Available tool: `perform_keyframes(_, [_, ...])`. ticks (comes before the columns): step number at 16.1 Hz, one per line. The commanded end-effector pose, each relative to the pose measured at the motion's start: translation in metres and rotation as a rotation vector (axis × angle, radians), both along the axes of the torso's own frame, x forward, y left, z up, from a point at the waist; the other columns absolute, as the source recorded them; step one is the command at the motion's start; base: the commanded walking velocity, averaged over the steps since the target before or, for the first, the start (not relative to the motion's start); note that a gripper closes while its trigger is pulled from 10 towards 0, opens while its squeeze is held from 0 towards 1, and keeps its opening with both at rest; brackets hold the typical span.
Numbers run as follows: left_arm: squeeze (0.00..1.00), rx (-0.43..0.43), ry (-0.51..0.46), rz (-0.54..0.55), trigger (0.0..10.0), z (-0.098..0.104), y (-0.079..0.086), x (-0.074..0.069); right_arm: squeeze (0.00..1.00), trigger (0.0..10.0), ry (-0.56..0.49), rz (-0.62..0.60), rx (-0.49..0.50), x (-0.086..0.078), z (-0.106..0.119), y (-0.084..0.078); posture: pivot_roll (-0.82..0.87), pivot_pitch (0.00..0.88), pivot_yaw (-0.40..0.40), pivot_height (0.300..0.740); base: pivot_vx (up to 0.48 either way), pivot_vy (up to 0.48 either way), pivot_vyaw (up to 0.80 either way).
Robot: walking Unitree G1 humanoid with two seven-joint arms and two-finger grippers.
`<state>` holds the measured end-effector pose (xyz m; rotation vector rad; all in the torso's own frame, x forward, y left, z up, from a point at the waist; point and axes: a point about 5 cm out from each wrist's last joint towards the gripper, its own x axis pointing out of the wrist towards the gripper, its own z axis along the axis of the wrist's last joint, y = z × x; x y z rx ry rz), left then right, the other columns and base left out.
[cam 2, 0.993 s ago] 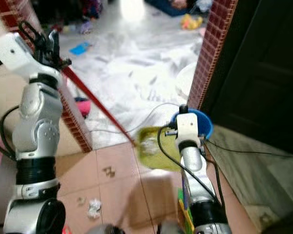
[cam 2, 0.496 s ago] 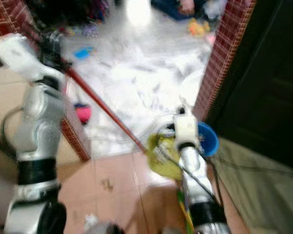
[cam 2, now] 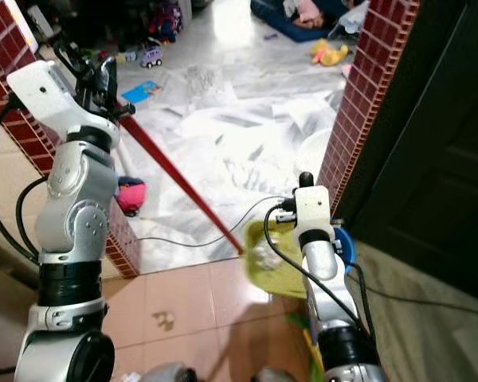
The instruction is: Sweep floor
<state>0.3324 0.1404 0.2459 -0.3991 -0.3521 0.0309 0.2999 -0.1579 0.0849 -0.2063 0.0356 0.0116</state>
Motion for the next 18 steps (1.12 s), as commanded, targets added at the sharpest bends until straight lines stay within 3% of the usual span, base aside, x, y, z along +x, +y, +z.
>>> perform_keyframes(1, [0.0,0.007,-0.078,0.025,10.0,0.018,0.004,-0.004,0.0,10.0,-0.036,0.015,0.001,0.003,0.008,0.003,-0.06,0.0,0.061,0.74,0.39,-0.274,0.0])
perform_keyframes(8, [0.0,0.01,-0.067,0.047,10.0,0.016,0.004,-0.004,0.0,10.0,-0.032,0.02,-0.002,0.003,0.006,0.005,-0.05,0.0,0.062,0.74,0.386,-0.281,0.0])
perform_keyframes(11, [0.0,0.026,-0.043,0.132,10.0,0.01,0.013,-0.004,0.0,10.0,-0.031,0.021,-0.006,0.003,0.006,0.005,-0.05,0.0,0.06,0.74,0.0,0.0,0.0])
perform_keyframes(13, [0.0,0.071,-0.042,0.294,10.0,0.008,0.033,-0.006,0.0,10.0,-0.028,0.018,-0.01,0.002,0.005,0.003,-0.06,0.0,0.058,0.74,0.0,0.0,0.0])
perform_keyframes(18, [0.0,0.146,-0.084,0.352,10.0,0.012,0.035,-0.005,0.0,10.0,-0.031,0.019,-0.015,0.002,0.006,0.002,-0.06,0.0,0.054,0.74,0.0,0.0,0.0])
